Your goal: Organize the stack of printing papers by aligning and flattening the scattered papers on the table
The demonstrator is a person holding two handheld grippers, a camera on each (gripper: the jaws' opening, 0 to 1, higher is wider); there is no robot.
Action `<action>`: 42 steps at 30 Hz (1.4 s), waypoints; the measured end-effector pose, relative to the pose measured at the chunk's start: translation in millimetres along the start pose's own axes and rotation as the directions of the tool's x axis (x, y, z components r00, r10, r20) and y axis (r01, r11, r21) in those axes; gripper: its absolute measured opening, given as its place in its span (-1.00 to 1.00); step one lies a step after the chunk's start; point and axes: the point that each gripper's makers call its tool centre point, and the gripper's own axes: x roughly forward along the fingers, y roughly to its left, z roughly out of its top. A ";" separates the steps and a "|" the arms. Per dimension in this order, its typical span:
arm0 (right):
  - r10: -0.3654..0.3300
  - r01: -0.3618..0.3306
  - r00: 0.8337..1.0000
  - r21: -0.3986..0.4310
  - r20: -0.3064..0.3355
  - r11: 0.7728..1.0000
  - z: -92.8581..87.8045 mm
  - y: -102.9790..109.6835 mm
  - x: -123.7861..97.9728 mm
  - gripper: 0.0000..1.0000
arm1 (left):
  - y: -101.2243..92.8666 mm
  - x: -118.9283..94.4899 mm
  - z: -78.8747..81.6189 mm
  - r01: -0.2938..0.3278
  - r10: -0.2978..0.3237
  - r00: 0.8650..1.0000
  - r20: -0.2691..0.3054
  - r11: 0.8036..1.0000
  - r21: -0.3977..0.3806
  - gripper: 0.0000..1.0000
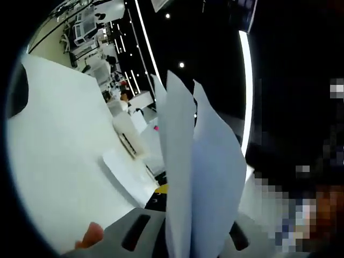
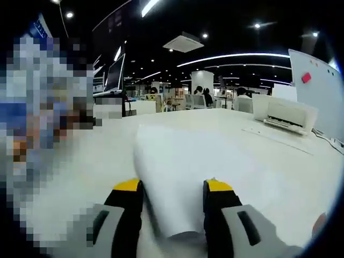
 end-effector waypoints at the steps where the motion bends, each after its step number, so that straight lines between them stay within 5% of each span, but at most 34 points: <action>1: 0.004 -0.004 1.000 -0.002 -0.001 1.000 0.1 0.7 0.2 -0.29 | -0.2 0.2 -0.4 0.000 0.000 1.000 -0.001 1.000 0.001 -0.88; 6: 0.015 -0.015 1.000 -0.005 -0.007 1.000 0.1 4.6 -0.7 -0.60 | 1.0 1.4 2.0 0.001 -0.001 1.000 -0.003 1.000 0.001 -0.88; 19: 0.057 -0.060 0.998 -0.115 -0.030 0.992 0.5 19.4 -2.4 -0.98 | -4.8 1.6 -1.7 0.007 -0.007 1.000 -0.008 1.000 0.004 -0.88; 26: 0.043 -0.048 0.998 -0.109 -0.048 0.993 1.7 18.6 -3.5 -1.00 | -5.7 3.1 0.1 0.011 -0.011 1.000 -0.010 1.000 0.005 -0.88; 34: 0.039 -0.043 0.997 0.059 0.061 0.997 36.2 14.1 -22.0 -1.00 | -6.3 4.7 -1.1 0.010 -0.010 1.000 -0.014 1.000 0.004 -0.88; 42: 0.047 -0.071 0.981 0.121 0.188 0.990 89.7 18.7 -56.4 -1.00 | -3.6 8.3 -5.0 0.009 -0.009 1.000 -0.019 1.000 -0.002 -0.88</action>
